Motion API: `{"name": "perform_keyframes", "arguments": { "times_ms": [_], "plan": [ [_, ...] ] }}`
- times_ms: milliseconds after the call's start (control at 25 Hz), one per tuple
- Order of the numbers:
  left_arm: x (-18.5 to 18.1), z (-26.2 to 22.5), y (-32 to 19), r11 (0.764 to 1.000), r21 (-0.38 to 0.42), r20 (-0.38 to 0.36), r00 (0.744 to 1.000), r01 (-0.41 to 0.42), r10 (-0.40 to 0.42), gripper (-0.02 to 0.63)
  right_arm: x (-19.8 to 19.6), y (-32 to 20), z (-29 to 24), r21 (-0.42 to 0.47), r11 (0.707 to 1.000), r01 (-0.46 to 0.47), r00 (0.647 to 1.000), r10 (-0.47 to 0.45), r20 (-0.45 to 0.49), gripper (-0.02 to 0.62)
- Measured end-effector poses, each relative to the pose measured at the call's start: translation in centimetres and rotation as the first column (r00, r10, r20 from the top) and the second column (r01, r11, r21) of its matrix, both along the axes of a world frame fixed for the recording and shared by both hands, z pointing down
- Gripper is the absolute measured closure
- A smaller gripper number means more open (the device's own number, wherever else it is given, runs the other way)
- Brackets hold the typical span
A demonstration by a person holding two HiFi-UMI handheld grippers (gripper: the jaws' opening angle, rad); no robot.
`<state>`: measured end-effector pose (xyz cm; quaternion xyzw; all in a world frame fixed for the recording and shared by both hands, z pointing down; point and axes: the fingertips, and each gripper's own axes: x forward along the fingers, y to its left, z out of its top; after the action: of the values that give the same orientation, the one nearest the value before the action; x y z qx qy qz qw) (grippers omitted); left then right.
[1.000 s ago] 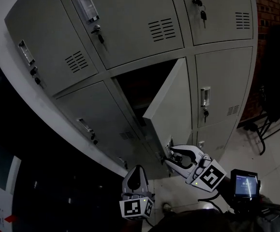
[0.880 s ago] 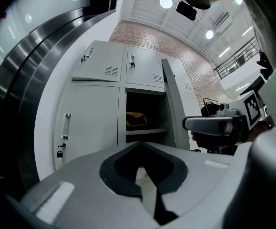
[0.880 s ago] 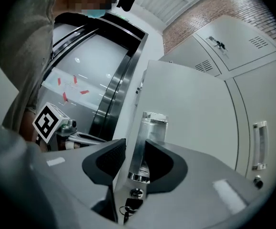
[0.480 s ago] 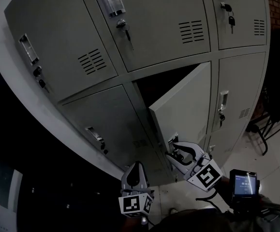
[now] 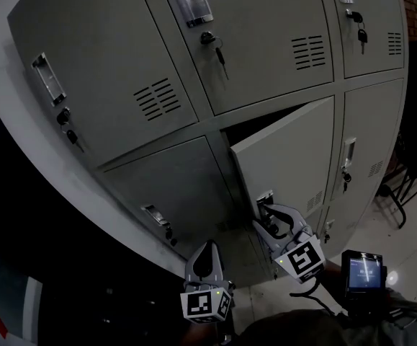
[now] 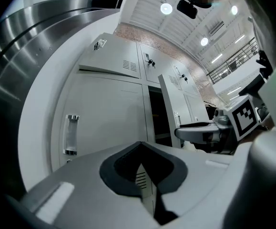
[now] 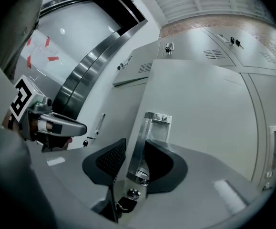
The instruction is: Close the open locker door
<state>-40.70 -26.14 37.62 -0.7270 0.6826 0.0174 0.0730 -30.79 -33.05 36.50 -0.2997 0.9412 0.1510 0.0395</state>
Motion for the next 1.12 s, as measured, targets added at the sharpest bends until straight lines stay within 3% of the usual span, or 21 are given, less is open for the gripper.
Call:
{"name": "perform_keyframes", "arguments": {
  "times_ms": [360,840,1120],
  "plan": [
    [-2.3,0.4,-0.8,0.999,0.002,-0.008,0.999,-0.041,0.041,0.609,-2.1,-3.5,0.7,-0.021,0.99,-0.138,0.99,0.137,-0.037,0.459],
    [-4.0,1.3,-1.1,0.998,0.002,-0.044,0.997,-0.065,0.065,0.609,-3.2,-6.5,1.2,-0.032,0.979,-0.203,0.973,0.198,-0.12,0.463],
    [-3.6,1.1,-0.7,0.998,-0.011,-0.043,0.997,-0.059,0.059,0.609,-2.8,-6.2,1.0,-0.028,0.981,-0.194,0.972,0.188,-0.138,0.468]
  ]
}}
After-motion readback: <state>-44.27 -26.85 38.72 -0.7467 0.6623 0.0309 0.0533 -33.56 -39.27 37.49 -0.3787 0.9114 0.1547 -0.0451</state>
